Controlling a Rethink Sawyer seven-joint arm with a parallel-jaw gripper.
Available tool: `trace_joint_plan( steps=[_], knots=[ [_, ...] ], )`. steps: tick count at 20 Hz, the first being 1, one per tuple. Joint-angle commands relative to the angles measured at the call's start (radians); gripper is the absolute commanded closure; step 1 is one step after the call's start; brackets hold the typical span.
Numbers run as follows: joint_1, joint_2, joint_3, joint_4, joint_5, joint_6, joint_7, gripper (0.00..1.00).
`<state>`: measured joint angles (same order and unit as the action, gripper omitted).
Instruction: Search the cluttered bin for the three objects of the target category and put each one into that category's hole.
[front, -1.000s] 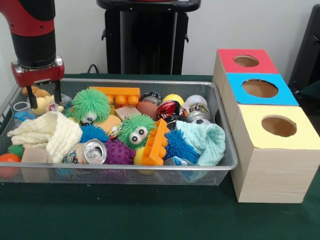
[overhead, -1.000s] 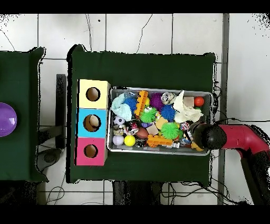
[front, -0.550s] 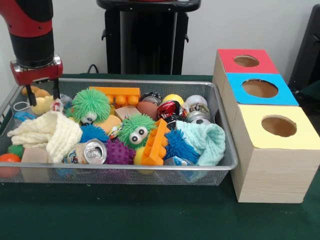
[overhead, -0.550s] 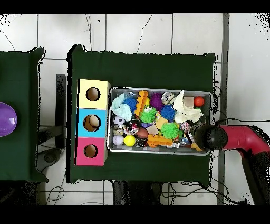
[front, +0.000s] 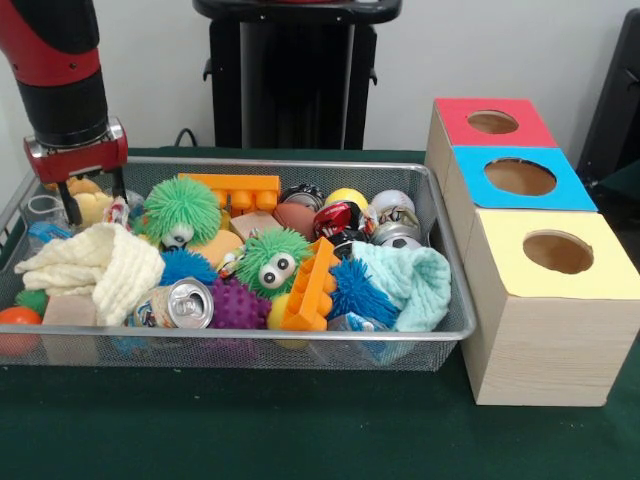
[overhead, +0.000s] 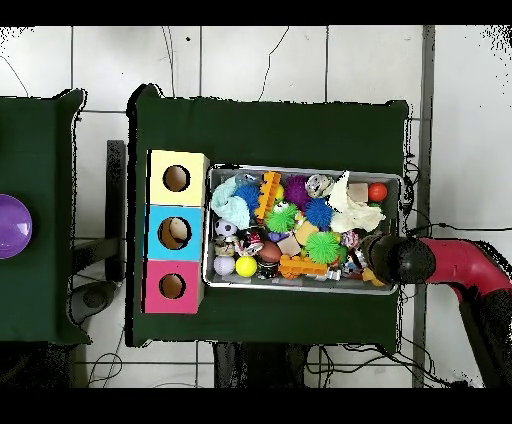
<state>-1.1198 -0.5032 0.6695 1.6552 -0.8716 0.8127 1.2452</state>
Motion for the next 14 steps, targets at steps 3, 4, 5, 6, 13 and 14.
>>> trace_joint_plan(
  steps=[3, 4, 5, 6, 13, 14],
  knots=[
    [-0.03, 0.087, 0.144, 0.013, 0.021, -0.048, -0.319, 0.0],
    [-0.033, 0.088, 0.149, 0.017, 0.02, -0.051, -0.316, 0.0],
    [-0.036, 0.087, 0.152, 0.02, 0.018, -0.05, -0.314, 0.0],
    [-0.039, 0.085, 0.155, 0.023, 0.016, -0.05, -0.313, 0.0],
    [-0.05, 0.083, 0.178, 0.031, -0.002, -0.055, -0.295, 0.0],
    [-0.053, 0.087, 0.186, 0.03, -0.006, -0.062, -0.303, 0.0]
  ],
)
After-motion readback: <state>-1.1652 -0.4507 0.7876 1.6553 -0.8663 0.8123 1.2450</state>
